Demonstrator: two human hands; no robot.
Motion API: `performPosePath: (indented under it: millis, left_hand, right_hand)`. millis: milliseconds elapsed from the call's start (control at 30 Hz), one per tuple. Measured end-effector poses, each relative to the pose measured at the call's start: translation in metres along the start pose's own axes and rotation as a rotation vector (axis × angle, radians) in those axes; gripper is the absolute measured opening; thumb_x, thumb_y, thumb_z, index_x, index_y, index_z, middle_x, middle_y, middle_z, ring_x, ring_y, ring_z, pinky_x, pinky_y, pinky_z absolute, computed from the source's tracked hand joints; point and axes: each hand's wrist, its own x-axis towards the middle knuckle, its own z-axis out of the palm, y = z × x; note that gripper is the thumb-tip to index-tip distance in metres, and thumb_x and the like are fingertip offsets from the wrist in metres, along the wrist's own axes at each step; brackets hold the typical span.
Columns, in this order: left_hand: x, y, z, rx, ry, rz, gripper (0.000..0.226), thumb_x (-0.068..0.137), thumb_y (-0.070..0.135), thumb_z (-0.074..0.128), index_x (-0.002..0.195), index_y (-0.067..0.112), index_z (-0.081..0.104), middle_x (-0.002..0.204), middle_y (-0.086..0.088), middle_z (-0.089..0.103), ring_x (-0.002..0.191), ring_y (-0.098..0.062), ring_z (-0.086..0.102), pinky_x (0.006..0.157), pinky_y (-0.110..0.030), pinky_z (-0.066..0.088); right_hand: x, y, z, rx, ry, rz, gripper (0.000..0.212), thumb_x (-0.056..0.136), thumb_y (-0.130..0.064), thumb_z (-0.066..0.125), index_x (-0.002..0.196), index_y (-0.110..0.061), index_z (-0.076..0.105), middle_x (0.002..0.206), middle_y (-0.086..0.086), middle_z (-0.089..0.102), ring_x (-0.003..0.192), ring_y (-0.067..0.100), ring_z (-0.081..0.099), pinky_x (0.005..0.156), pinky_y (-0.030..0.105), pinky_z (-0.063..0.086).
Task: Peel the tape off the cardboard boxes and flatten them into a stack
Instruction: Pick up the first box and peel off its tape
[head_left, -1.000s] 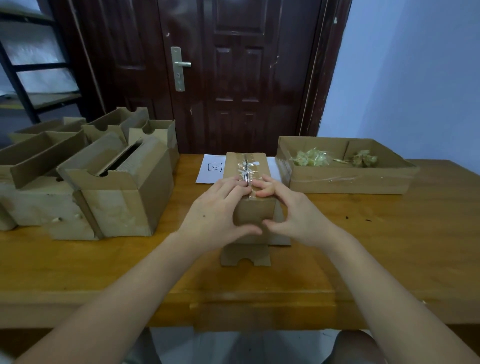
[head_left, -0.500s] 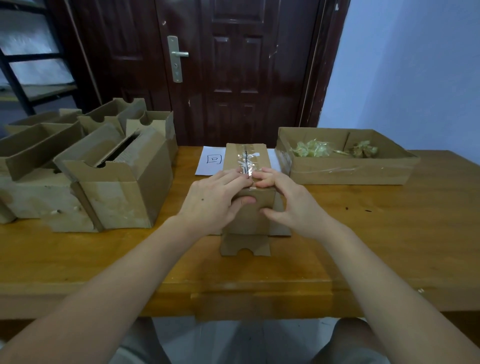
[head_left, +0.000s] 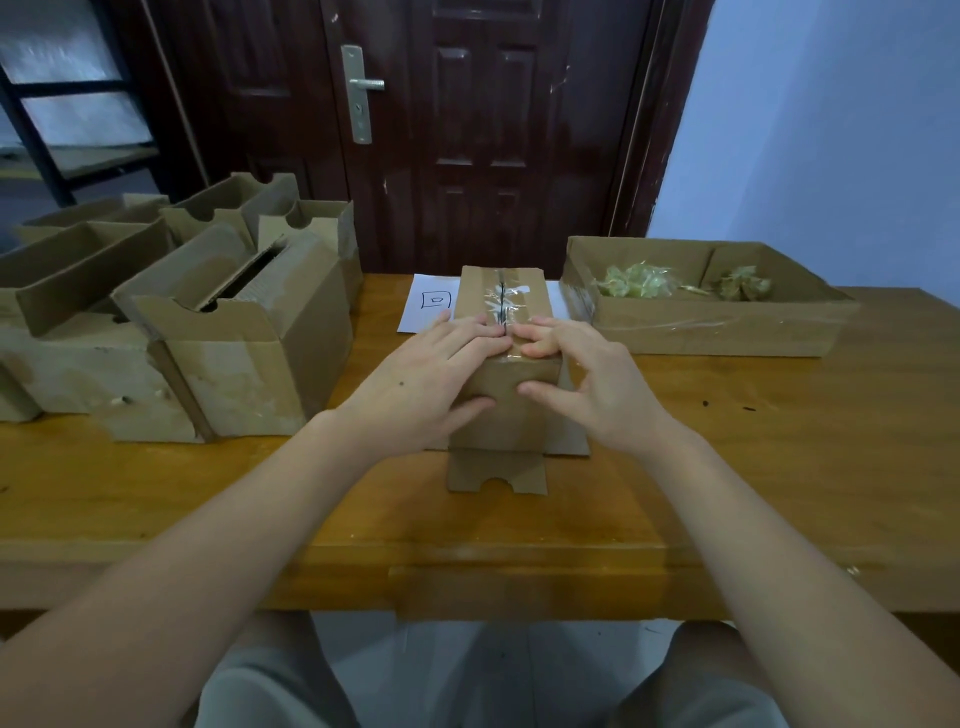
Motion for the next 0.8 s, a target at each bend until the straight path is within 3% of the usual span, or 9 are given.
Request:
performPosePath:
  millis: [200, 367, 600, 800]
  left_hand:
    - [0.006, -0.001, -0.006, 0.047, 0.017, 0.025, 0.055, 0.094, 0.044, 0.066, 0.141, 0.016, 0.058, 0.141, -0.005, 0.062, 0.139, -0.022, 0.05, 0.125, -0.046, 0.025]
    - [0.007, -0.001, 0.001, 0.009, 0.079, 0.009, 0.053, 0.093, 0.048, 0.066, 0.134, 0.013, 0.063, 0.134, -0.004, 0.066, 0.133, -0.022, 0.055, 0.12, -0.044, 0.036]
    - [0.009, 0.001, 0.009, 0.009, 0.165, -0.016, 0.047, 0.095, 0.048, 0.063, 0.126, 0.012, 0.069, 0.126, -0.004, 0.071, 0.128, -0.024, 0.061, 0.115, -0.04, 0.038]
    - [0.01, -0.002, 0.007, -0.012, 0.133, -0.016, 0.041, 0.1, 0.041, 0.061, 0.129, 0.012, 0.068, 0.131, -0.004, 0.069, 0.132, -0.023, 0.058, 0.115, -0.043, 0.043]
  right_hand:
    - [0.0, -0.002, -0.002, 0.053, -0.017, 0.03, 0.028, 0.089, -0.021, 0.079, 0.114, -0.011, 0.071, 0.138, -0.007, 0.063, 0.14, 0.01, 0.046, 0.118, 0.04, 0.037]
    - [-0.001, -0.002, 0.003, 0.076, 0.041, 0.029, 0.025, 0.089, -0.018, 0.078, 0.111, -0.008, 0.073, 0.135, -0.003, 0.065, 0.138, 0.012, 0.049, 0.117, 0.04, 0.04]
    - [-0.001, -0.003, 0.004, 0.055, 0.04, 0.028, 0.021, 0.093, -0.017, 0.074, 0.112, -0.008, 0.072, 0.135, -0.001, 0.066, 0.138, 0.014, 0.05, 0.114, 0.045, 0.042]
    - [-0.002, -0.001, -0.002, 0.031, -0.066, 0.028, 0.039, 0.085, -0.015, 0.08, 0.121, -0.013, 0.066, 0.145, -0.009, 0.057, 0.144, 0.007, 0.04, 0.12, 0.04, 0.035]
